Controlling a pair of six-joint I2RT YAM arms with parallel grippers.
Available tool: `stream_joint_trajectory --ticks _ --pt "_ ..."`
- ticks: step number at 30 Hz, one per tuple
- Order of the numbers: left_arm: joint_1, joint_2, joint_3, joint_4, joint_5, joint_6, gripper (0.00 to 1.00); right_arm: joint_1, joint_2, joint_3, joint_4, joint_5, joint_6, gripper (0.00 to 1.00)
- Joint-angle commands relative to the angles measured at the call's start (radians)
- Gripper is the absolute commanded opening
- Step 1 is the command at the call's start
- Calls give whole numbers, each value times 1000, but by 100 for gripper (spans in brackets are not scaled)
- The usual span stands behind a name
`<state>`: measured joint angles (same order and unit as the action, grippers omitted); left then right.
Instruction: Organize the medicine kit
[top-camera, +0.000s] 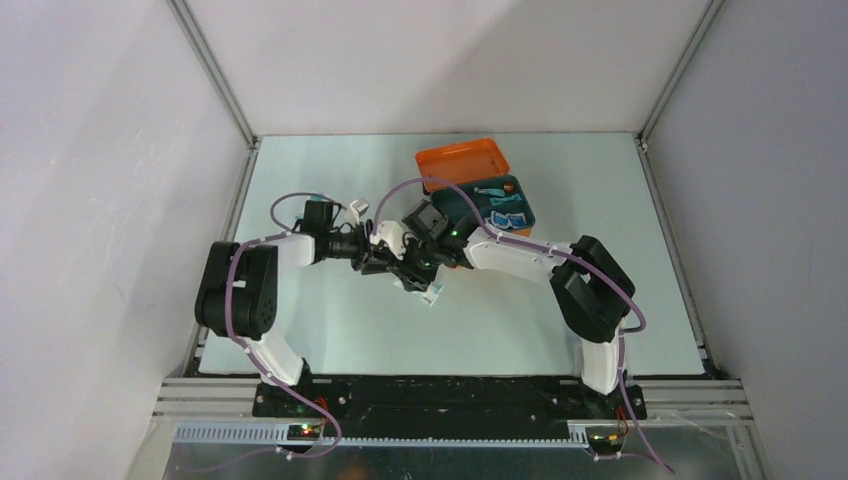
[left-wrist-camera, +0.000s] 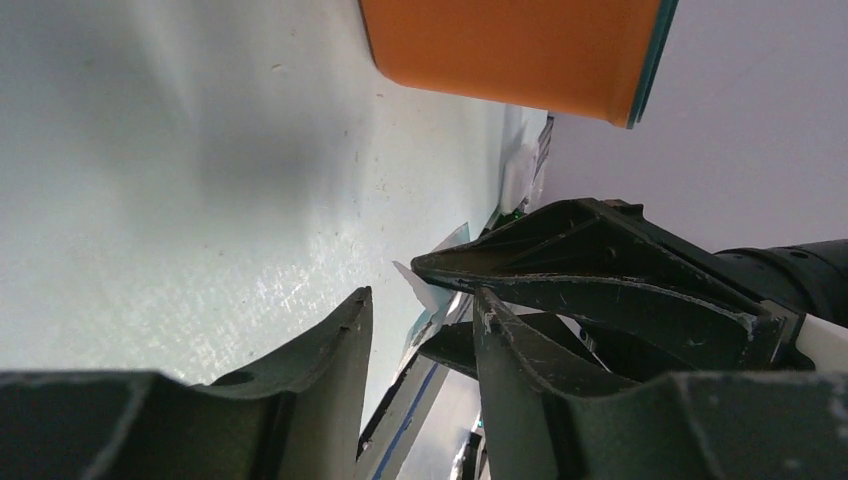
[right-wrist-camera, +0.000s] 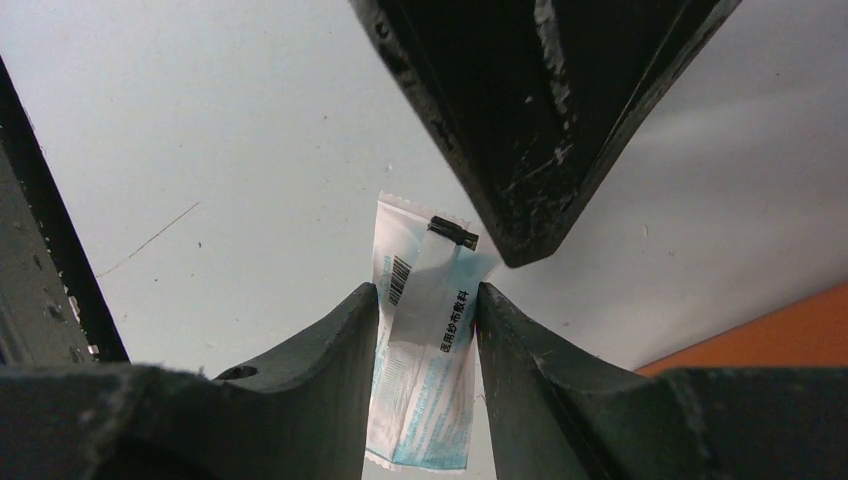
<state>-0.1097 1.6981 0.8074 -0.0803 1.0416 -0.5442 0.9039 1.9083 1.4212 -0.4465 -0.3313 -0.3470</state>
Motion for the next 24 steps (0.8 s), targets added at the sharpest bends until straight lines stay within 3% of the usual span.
stream_joint_trajectory --ticks 1,13,16,19,24 --pt "-23 -9 -4 51 54 -39 43 -7 -56 1 32 -8 17 45" --pt "-55 -1 -3 50 81 -49 21 -12 -55 1 42 18 25 45" --pt "-55 3 -1 44 80 -46 21 -11 -57 1 41 21 23 45" --pt "-57 8 5 16 66 -28 32 -11 -55 1 39 24 20 45" --pt "-62 16 16 -23 47 12 29 -13 -54 1 39 27 20 44"
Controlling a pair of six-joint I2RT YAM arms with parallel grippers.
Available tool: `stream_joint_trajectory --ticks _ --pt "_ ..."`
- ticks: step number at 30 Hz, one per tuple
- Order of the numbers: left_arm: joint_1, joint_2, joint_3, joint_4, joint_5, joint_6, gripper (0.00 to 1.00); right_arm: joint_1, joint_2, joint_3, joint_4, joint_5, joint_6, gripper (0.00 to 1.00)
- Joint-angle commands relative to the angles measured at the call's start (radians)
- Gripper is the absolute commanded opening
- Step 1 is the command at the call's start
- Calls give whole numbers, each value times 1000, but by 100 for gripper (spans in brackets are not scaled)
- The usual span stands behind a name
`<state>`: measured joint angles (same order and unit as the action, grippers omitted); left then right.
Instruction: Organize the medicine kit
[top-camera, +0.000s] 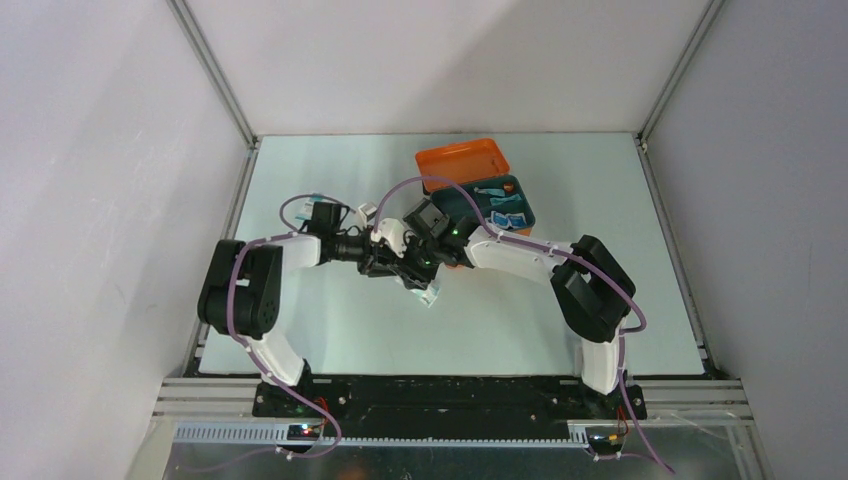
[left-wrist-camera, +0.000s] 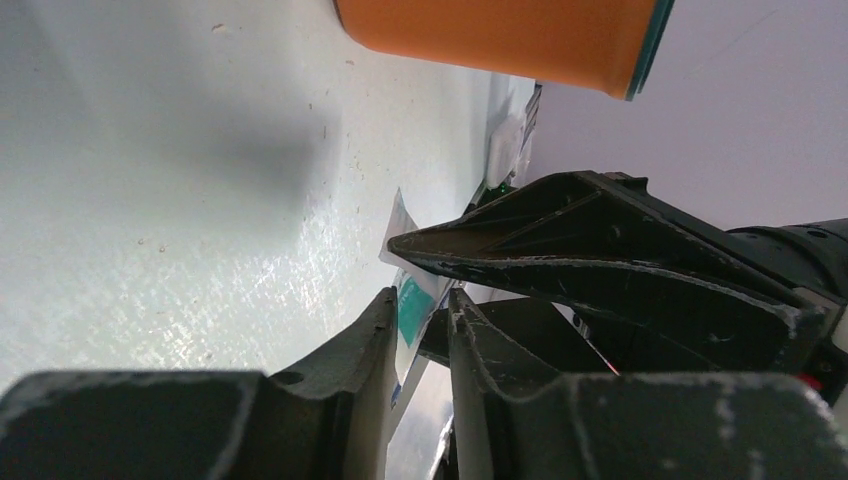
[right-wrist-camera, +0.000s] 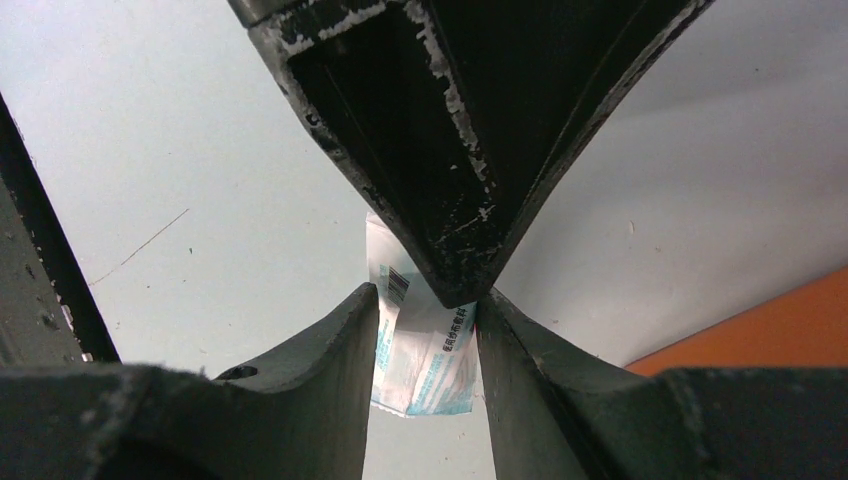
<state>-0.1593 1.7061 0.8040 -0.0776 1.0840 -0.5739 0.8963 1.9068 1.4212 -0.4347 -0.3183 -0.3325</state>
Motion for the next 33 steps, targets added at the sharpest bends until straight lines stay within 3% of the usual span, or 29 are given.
stream_joint_trajectory --ticks 1,5,10,15,18,22,28,33 --pt "-15 9 18 -26 5 45 28 -5 -52 1 27 15 5 44" --pt "-21 19 21 -30 13 45 24 -5 -51 1 29 18 4 44" --pt "-28 16 26 -32 19 50 6 -6 -52 1 24 22 1 45" --pt "-28 -20 42 -33 14 49 0 -21 -136 8 -51 -2 -11 59" --pt "-28 -52 50 -36 14 49 0 -71 -219 42 -201 -79 -37 70" --pt "-41 -131 65 -40 60 25 0 -209 -405 56 -306 -170 -40 75" --pt "-126 -230 170 -40 141 -41 0 -476 -567 -6 -236 -198 63 80" --pt "-142 -247 369 -16 -26 -99 0 -658 -599 -76 -105 -161 229 84"
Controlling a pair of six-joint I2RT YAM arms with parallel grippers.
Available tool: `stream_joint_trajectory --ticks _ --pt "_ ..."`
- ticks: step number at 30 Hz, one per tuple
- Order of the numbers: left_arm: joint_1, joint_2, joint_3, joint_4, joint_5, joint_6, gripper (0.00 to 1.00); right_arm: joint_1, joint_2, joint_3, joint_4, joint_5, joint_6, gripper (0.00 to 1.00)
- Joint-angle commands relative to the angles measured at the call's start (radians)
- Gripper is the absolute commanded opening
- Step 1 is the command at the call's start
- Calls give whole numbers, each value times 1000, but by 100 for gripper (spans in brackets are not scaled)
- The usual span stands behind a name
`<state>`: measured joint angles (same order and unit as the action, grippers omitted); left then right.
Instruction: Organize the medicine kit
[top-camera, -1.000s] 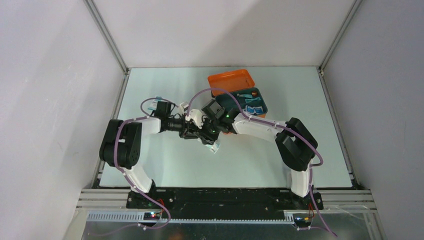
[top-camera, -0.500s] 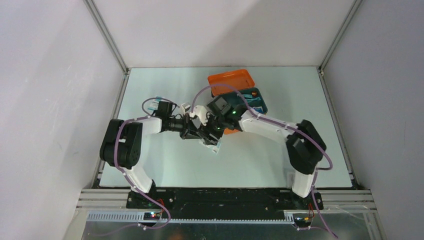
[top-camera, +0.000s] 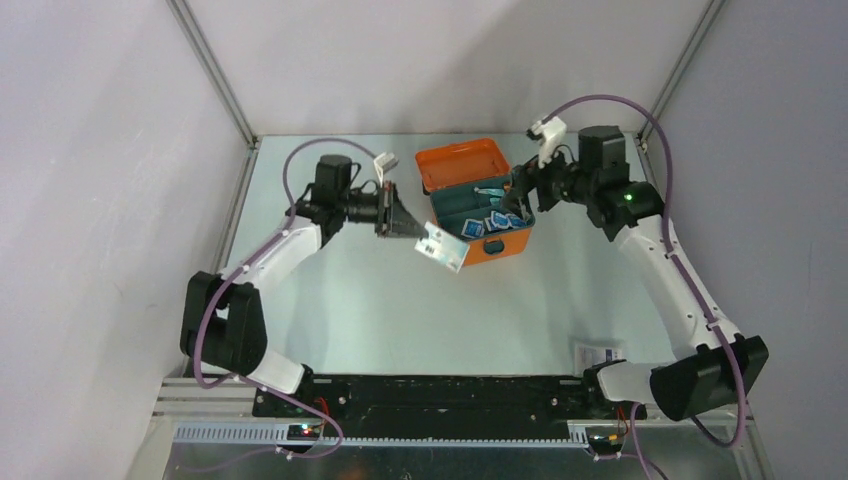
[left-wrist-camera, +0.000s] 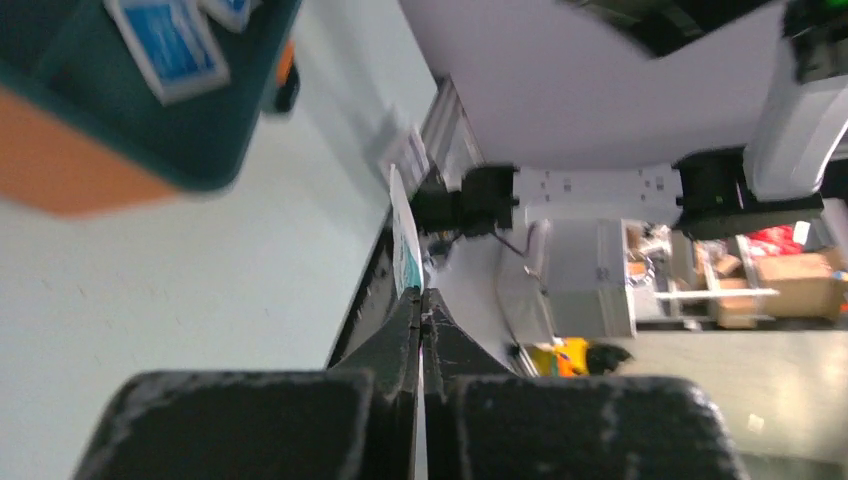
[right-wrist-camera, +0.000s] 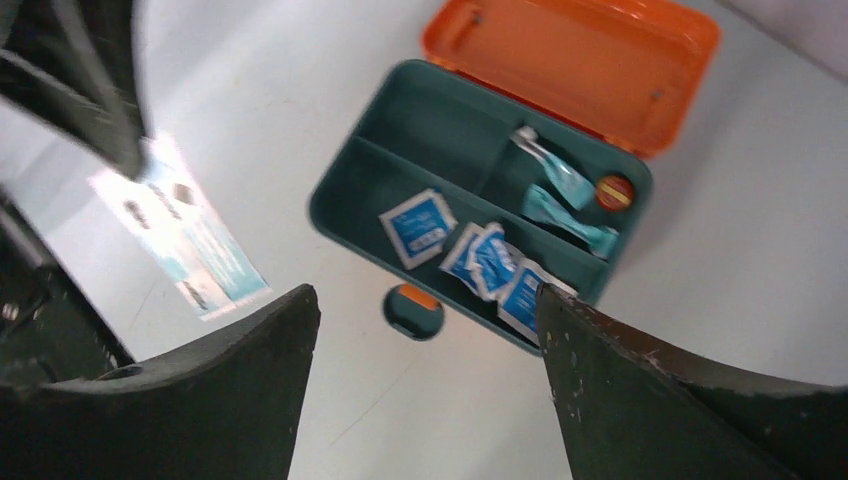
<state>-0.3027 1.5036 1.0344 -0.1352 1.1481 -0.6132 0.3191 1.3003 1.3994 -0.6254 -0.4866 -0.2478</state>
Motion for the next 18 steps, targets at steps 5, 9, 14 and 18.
stream_joint_trajectory --ticks 5,9,14,18 --pt "1 6 180 245 -416 -257 0 -184 20 -68 121 16 228 86" --pt "-7 66 182 365 -578 -410 0 -221 19 -70 114 -6 240 86" --pt "-27 154 246 373 -659 -456 0 -237 9 -84 112 -21 238 86" --pt "-36 201 251 362 -724 -494 0 -244 7 -87 113 -31 238 86"
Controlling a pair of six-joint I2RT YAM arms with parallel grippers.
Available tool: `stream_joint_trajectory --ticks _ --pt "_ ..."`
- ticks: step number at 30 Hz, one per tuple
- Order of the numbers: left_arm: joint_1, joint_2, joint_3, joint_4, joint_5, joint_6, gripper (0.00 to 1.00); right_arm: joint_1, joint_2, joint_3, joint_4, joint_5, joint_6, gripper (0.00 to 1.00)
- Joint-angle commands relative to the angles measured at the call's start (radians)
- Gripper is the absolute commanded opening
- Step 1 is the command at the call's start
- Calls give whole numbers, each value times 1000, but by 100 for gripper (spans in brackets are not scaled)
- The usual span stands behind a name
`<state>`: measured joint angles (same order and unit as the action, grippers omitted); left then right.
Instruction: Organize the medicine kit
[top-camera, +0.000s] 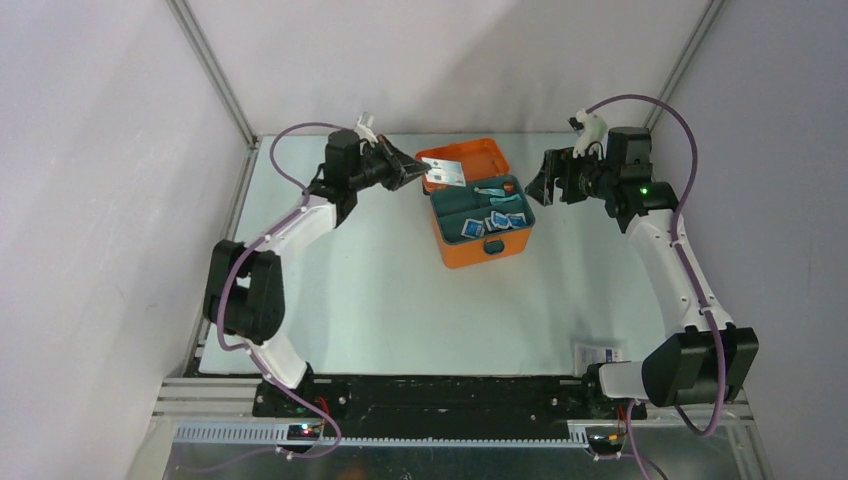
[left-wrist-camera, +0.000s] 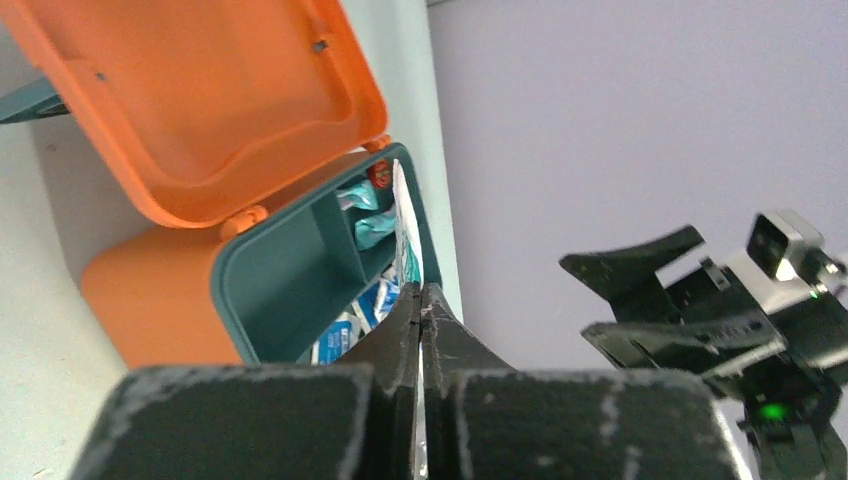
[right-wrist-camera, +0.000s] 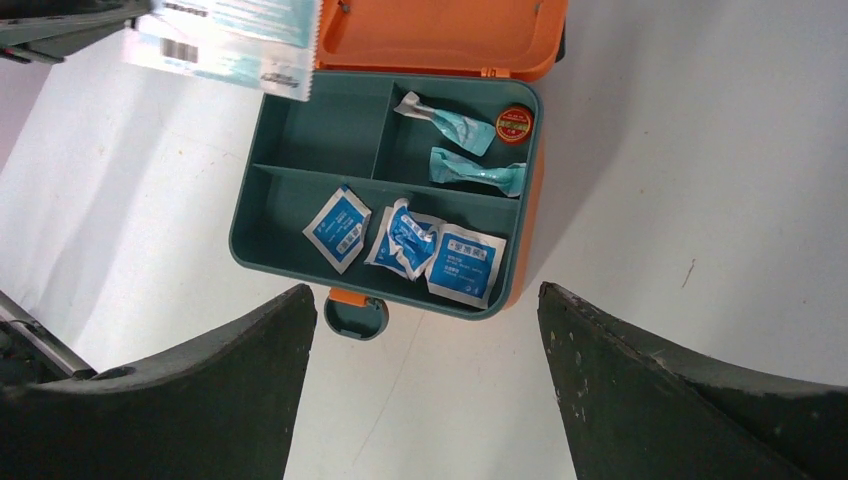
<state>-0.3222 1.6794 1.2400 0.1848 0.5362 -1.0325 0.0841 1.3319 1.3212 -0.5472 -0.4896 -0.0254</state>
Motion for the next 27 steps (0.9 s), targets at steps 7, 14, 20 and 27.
stream_joint_trajectory --ticks 7,14,20,27 --pt "-56 55 37 -14 -133 -75 0 -20 -19 -17 39 -39 17 86" --pt "-69 35 -22 -57 -178 -36 0 -26 -17 -18 42 -61 20 86" --pt "-78 36 -66 -69 -206 -28 0 -27 -11 -25 49 -74 20 86" --pt "-98 85 -19 -89 -204 -41 0 -28 -11 -25 43 -73 21 86"
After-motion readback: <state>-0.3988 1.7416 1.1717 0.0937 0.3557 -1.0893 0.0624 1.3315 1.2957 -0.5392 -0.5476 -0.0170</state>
